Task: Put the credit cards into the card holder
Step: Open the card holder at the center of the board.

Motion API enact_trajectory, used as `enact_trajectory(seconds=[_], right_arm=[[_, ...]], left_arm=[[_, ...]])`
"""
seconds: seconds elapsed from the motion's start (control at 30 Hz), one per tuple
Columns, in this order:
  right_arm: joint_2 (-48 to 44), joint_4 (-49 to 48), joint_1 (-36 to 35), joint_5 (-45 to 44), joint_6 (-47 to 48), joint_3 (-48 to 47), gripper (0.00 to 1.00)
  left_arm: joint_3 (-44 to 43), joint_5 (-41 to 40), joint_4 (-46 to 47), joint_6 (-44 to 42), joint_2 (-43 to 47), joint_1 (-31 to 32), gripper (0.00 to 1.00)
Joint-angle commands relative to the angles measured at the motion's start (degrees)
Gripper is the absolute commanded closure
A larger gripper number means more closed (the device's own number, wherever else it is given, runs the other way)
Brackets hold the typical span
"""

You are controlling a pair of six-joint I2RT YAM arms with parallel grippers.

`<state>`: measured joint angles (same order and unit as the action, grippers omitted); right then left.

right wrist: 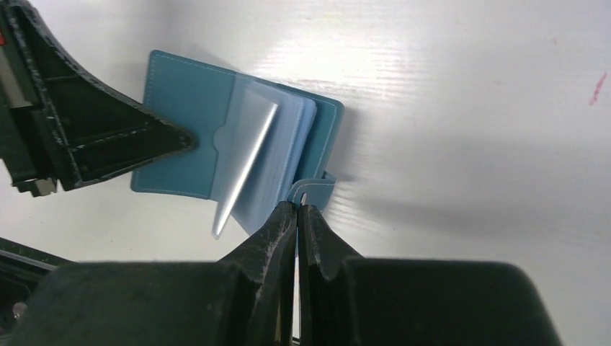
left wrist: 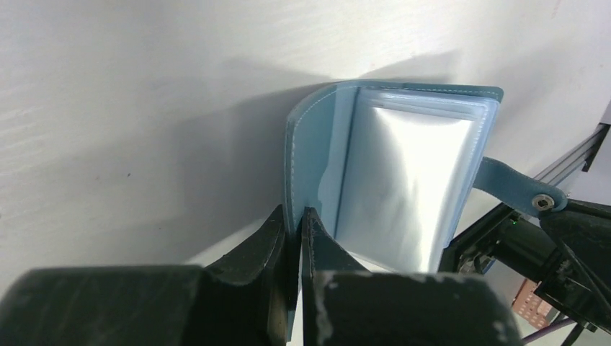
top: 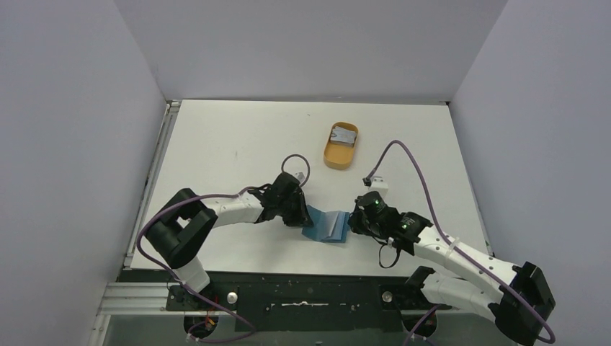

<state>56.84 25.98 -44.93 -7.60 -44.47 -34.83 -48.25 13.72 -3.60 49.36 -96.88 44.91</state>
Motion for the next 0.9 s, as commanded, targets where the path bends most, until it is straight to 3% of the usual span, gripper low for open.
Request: enact_trajectory(seconds=[0.0, 0.17, 0.23, 0.3, 0.37, 0.47, 0.7, 0.87], right_arm=[[-2.9, -1.3, 0.5, -1.5, -2.7, 1.6, 1.00], [-5.9, -4.9, 0.5, 2.4, 0.4, 0.1, 1.00], [-5.7, -5.4, 0.5, 4.0, 1.9, -1.7, 1.00], [-5.0, -4.8, 0.5, 4.4, 3.0, -3.8, 1.00], [-4.4, -4.3, 0.5, 4.4, 3.8, -4.9, 1.00], [-3.9, -4.1, 0.7, 4.4, 4.2, -5.2, 1.00], [-3.5, -4.8, 1.0, 4.9, 4.3, -4.7, 1.00], [-3.3, -4.8, 1.2, 4.6, 4.3, -4.5, 1.00]], left_arm=[[3.3, -2.8, 0.1, 1.6, 1.1, 0.2, 1.00], [6.6, -3.4, 2.1, 3.3, 0.8, 0.2, 1.00], [7.0, -2.8, 2.7, 3.5, 1.2, 0.2, 0.79], [7.3, -2.5, 2.6, 3.7, 2.6, 0.1, 0.53], [7.2, -2.8, 1.5, 3.8, 4.9, -0.1, 0.41], [6.7, -3.7, -1.7, 3.2, 9.5, -0.7, 0.30], [4.1, -7.3, -9.3, 0.3, 19.3, -0.9, 0.22], [1.9, -5.8, -8.1, -0.6, 18.3, -0.7, 0.21]])
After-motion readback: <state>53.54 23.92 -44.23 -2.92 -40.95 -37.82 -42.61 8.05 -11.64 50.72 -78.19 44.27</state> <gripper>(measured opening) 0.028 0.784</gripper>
